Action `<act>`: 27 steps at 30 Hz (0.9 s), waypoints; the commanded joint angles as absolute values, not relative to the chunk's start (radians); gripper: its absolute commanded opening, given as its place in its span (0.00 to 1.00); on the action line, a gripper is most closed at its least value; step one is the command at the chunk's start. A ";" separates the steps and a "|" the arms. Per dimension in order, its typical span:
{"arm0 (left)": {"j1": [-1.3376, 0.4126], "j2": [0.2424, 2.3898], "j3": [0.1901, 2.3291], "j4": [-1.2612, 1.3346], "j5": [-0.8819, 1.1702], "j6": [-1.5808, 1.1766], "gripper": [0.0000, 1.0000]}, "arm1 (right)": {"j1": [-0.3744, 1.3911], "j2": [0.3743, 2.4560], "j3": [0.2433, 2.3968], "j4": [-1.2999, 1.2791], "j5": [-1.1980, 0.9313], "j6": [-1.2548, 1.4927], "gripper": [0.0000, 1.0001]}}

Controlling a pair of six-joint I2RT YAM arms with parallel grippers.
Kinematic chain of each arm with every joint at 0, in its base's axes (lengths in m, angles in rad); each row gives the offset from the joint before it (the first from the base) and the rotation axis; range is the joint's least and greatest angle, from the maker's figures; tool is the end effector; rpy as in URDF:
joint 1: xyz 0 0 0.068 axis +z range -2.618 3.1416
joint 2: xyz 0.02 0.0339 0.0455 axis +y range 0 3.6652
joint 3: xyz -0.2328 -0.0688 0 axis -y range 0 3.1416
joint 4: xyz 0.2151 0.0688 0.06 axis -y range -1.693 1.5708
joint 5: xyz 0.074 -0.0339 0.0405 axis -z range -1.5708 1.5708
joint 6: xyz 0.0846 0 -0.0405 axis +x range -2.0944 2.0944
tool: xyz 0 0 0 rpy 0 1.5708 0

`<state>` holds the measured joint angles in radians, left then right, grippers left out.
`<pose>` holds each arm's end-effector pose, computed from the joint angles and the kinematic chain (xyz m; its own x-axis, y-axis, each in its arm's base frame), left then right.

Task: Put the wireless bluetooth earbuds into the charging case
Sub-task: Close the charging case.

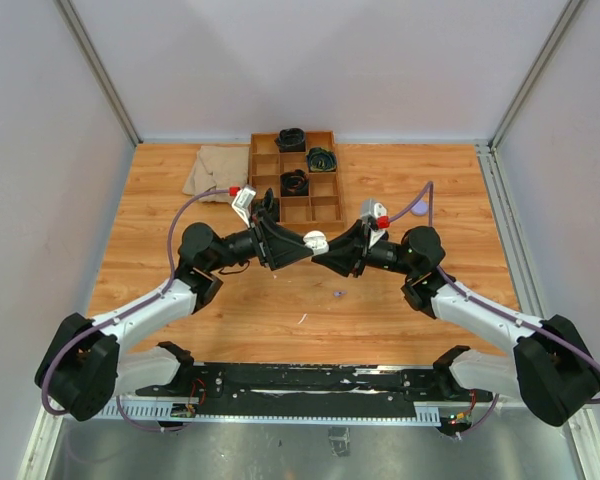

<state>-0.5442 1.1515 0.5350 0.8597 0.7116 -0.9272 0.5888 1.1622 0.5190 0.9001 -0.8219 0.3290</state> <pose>0.2019 -0.1868 0.2840 -0.6238 -0.3306 -0.7082 0.7255 0.0921 -0.6820 0.1842 0.1975 0.2796 -0.1125 0.1894 -0.9754 -0.9836 0.1179 0.1364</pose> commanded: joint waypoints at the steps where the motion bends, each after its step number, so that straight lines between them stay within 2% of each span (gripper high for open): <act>1: -0.536 1.122 0.516 0.958 0.702 -0.914 0.69 | 0.575 1.143 0.555 0.859 -0.867 0.342 0.11; 13: -0.527 1.074 0.498 0.937 0.693 -0.886 0.69 | 0.574 1.115 0.563 0.757 -0.850 0.319 0.11; 21: -0.526 0.904 0.628 0.326 0.458 -0.566 0.78 | 0.562 1.083 0.602 0.458 -0.733 0.227 0.10; 27: -0.526 0.821 0.773 -0.064 0.274 -0.400 0.84 | 0.481 1.064 0.609 0.277 -0.665 0.211 0.10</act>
